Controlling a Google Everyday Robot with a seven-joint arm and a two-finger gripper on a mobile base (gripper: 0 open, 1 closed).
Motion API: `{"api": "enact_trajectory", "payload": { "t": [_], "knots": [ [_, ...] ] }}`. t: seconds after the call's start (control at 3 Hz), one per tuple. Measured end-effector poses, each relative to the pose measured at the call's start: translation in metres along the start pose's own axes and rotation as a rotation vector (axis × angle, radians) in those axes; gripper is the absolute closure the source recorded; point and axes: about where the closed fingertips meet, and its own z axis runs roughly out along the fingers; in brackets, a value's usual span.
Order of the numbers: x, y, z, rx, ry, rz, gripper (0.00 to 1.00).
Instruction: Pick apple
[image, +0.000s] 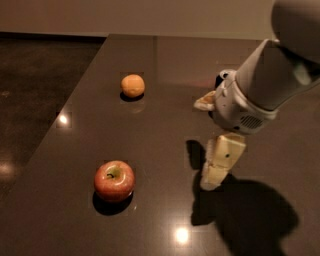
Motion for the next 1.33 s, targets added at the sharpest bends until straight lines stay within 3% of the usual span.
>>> {"api": "enact_trajectory", "payload": {
  "t": [0.33, 0.67, 1.33],
  "knots": [
    [-0.039, 0.017, 0.032, -0.07, -0.084, -0.064, 0.0],
    [-0.063, 0.029, 0.054, -0.112, -0.122, -0.112, 0.0],
    [-0.107, 0.054, 0.096, -0.17, -0.149, -0.209, 0.0]
  ]
}}
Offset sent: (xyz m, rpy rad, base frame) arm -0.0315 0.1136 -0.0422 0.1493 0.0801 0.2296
